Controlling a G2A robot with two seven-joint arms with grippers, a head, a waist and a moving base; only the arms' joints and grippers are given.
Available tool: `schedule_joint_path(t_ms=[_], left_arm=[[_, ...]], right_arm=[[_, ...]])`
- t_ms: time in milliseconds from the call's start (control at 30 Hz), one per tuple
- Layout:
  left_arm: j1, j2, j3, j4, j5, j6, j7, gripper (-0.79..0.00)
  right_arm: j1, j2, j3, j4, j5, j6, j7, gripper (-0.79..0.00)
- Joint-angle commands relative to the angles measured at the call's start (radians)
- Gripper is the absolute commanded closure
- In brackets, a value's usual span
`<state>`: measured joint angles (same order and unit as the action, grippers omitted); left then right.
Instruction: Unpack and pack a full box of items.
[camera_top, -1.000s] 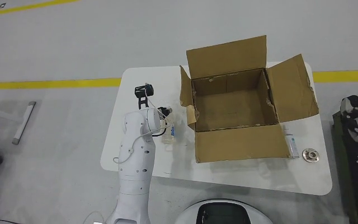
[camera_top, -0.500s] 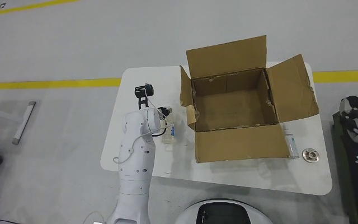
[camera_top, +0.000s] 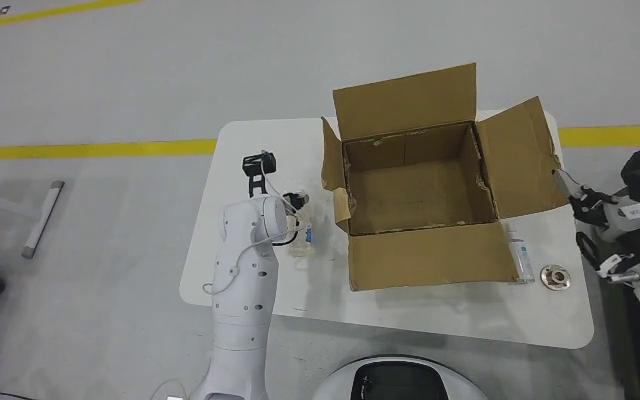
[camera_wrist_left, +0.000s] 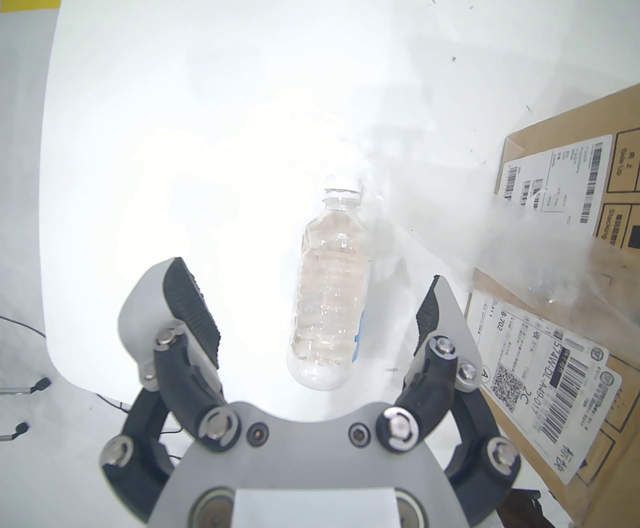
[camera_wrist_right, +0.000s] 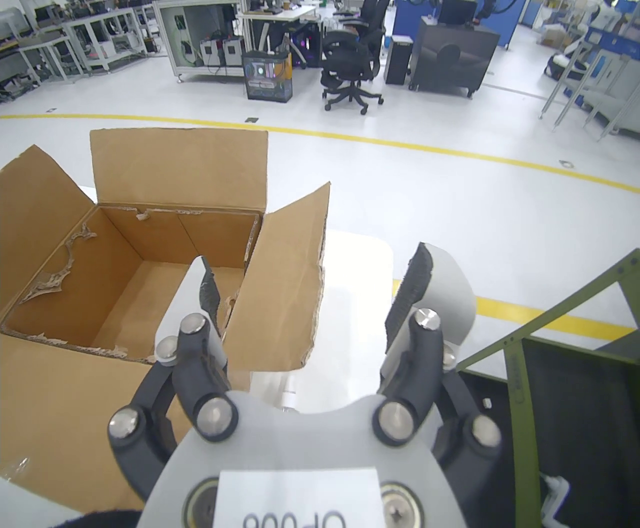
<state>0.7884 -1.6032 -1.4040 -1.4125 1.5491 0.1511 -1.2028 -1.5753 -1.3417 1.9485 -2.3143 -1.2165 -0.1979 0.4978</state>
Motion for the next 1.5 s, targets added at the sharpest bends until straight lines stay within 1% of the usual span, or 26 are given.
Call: schedule_joint_path(t_ms=[0,167,300,400,600,700,800,867,967,1033,1233,1367,1400,1433,1467], left_arm=[[0.021,0.007,-0.004,-0.021,0.003,-0.079,-0.004,-0.785],[0.061,0.022,-0.027,-0.072,-0.021,-0.226,-0.082,-0.785],[0.063,0.027,-0.014,-0.062,-0.037,-0.285,-0.145,-0.785],[0.052,0.027,0.000,-0.037,-0.021,-0.239,-0.133,-0.785],[0.052,0.027,0.000,-0.037,-0.021,-0.239,-0.133,-0.785],[0.052,0.027,0.000,-0.037,-0.021,-0.239,-0.133,-0.785],[0.065,0.028,0.000,-0.017,-0.036,-0.234,-0.088,-0.785],[0.056,0.027,0.002,0.012,-0.051,-0.216,-0.078,-0.785],[0.030,0.026,0.012,0.069,-0.057,-0.189,-0.064,-0.785],[0.015,0.025,0.018,0.101,-0.068,-0.187,-0.059,-0.785],[-0.031,0.025,0.028,0.209,-0.091,-0.175,-0.049,-0.785],[-0.055,0.026,0.033,0.255,-0.107,-0.175,-0.044,-0.785],[-0.059,0.026,0.034,0.263,-0.110,-0.174,-0.042,-0.767],[-0.061,0.027,0.034,0.268,-0.113,-0.173,-0.041,-0.671],[-0.065,0.027,0.036,0.275,-0.114,-0.172,-0.040,-0.363]], right_arm=[[0.004,0.001,-0.024,0.004,-0.031,0.013,-0.016,0.000],[-0.013,0.003,-0.047,-0.005,-0.057,0.024,-0.021,0.000],[-0.034,0.005,-0.042,-0.008,-0.058,0.028,-0.025,0.000],[-0.045,0.006,-0.033,-0.016,-0.051,0.028,-0.026,0.000],[-0.053,0.009,0.020,-0.028,-0.019,0.052,-0.030,0.000],[-0.042,0.010,0.069,-0.020,0.040,0.081,-0.018,0.000],[-0.017,0.014,0.131,0.007,0.124,0.099,0.013,0.000],[0.007,0.017,0.173,0.034,0.190,0.109,0.045,0.000],[0.044,0.026,0.223,0.075,0.246,0.107,0.088,0.000],[0.059,0.030,0.245,0.094,0.290,0.108,0.115,0.000],[0.090,0.041,0.275,0.156,0.422,0.131,0.204,0.000],[0.106,0.049,0.274,0.188,0.506,0.149,0.265,0.000],[0.109,0.051,0.271,0.194,0.522,0.151,0.283,0.000],[0.112,0.052,0.269,0.199,0.535,0.153,0.294,0.000],[0.117,0.054,0.265,0.205,0.555,0.152,0.307,-0.022]])
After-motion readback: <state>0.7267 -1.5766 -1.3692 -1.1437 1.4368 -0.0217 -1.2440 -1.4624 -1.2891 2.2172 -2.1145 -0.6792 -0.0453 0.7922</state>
